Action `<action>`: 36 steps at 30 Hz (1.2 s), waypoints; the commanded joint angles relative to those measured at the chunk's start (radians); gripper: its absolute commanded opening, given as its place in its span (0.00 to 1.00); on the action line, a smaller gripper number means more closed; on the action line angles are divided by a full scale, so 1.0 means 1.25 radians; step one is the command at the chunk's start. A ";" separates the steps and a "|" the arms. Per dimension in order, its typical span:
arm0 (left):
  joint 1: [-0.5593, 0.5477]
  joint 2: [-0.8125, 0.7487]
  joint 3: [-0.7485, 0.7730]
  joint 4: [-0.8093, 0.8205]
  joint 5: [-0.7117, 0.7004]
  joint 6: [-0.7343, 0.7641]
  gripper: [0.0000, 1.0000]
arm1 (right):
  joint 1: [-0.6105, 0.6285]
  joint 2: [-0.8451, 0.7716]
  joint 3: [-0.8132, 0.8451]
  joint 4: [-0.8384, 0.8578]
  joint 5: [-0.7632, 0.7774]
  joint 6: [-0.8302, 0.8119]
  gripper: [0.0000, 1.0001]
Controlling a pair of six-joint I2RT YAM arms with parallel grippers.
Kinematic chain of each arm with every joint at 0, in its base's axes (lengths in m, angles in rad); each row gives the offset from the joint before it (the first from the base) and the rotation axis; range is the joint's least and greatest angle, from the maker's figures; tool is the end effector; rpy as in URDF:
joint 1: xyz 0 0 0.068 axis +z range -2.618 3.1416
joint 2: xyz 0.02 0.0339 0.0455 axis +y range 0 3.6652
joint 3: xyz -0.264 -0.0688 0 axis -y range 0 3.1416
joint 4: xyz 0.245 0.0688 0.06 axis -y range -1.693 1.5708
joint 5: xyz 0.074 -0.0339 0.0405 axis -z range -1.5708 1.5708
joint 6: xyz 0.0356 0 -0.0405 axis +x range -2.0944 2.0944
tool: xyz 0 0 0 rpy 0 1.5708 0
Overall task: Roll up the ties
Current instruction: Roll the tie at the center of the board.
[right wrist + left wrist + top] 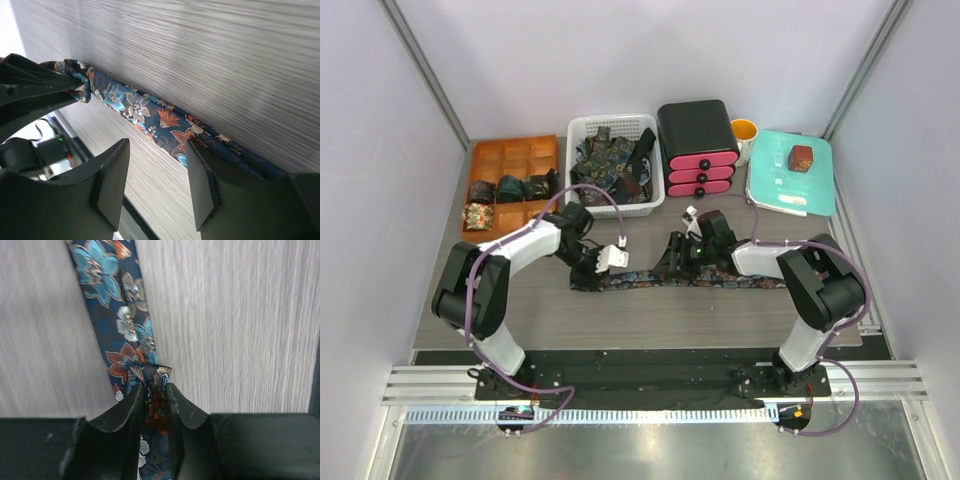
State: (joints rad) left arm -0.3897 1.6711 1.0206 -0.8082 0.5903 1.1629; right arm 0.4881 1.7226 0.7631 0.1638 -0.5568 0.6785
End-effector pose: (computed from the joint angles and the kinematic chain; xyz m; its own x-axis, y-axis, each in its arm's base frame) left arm 0.2601 -0.1282 0.1726 -0.0220 0.8335 -0.5521 0.9918 -0.0511 -0.1167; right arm 0.2761 0.1679 0.1338 -0.9461 0.1010 -0.3079 -0.1682 0.6590 0.7331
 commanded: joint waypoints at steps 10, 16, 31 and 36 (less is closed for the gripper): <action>-0.129 0.103 0.127 0.124 -0.067 -0.251 0.23 | -0.151 -0.180 -0.036 -0.212 -0.083 -0.240 0.54; -0.128 0.063 0.131 0.104 -0.032 -0.251 0.24 | -0.113 -0.225 -0.020 -0.085 -0.082 -0.103 0.53; -0.072 0.055 0.070 0.124 -0.070 -0.212 0.26 | 0.115 0.055 0.059 0.317 0.049 0.229 0.39; -0.050 0.051 0.067 0.129 -0.032 -0.222 0.27 | 0.142 0.086 0.095 0.297 0.069 0.229 0.39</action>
State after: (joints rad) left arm -0.4782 1.7737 1.1141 -0.6655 0.5156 0.8772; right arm 0.6483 1.8343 0.8177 0.4412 -0.5186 0.9268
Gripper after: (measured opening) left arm 0.267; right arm 0.394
